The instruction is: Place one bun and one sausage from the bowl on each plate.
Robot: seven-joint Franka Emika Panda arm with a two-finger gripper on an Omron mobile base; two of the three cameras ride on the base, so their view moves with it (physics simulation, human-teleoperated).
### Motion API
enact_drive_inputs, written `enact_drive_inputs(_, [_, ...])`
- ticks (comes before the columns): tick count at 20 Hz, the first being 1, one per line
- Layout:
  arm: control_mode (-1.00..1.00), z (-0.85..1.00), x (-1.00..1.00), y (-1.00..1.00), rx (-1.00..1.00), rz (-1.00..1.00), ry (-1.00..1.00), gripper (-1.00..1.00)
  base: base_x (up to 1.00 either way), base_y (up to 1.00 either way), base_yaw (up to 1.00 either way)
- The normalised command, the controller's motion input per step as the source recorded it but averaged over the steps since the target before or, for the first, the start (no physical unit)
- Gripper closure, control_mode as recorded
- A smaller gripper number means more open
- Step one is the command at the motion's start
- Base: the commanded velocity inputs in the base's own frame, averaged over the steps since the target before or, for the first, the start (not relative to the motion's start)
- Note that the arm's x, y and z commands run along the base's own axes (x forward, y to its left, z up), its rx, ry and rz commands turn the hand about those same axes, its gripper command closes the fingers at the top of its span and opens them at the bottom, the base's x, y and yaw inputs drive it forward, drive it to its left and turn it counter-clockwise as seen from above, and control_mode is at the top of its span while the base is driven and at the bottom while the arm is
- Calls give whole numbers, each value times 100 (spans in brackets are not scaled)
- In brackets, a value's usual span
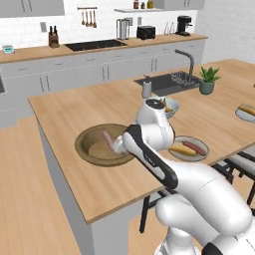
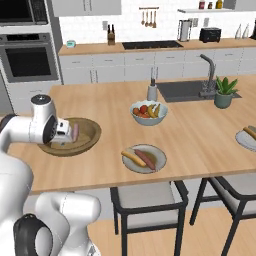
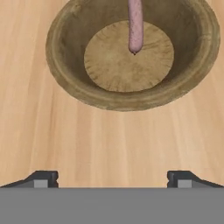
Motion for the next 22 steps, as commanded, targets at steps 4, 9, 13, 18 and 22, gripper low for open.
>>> enact_drive_inputs(4, [-100,-22,100,7,3,-1,4,-100,0,0,0])
enact_drive_inputs(9, [-100,-51,97,43,0,-4,0,-100,0,0,0])
enact_drive_inputs(13, [-100,-52,72,25,0,-2,-9,-100,0,0,0])
enact_drive_inputs(18, [-100,-6,32,-6,-1,-2,-9,-100,0,0,0])
enact_drive_inputs(22, [-100,-1,22,0,-4,0,1,-100,0,0,0])
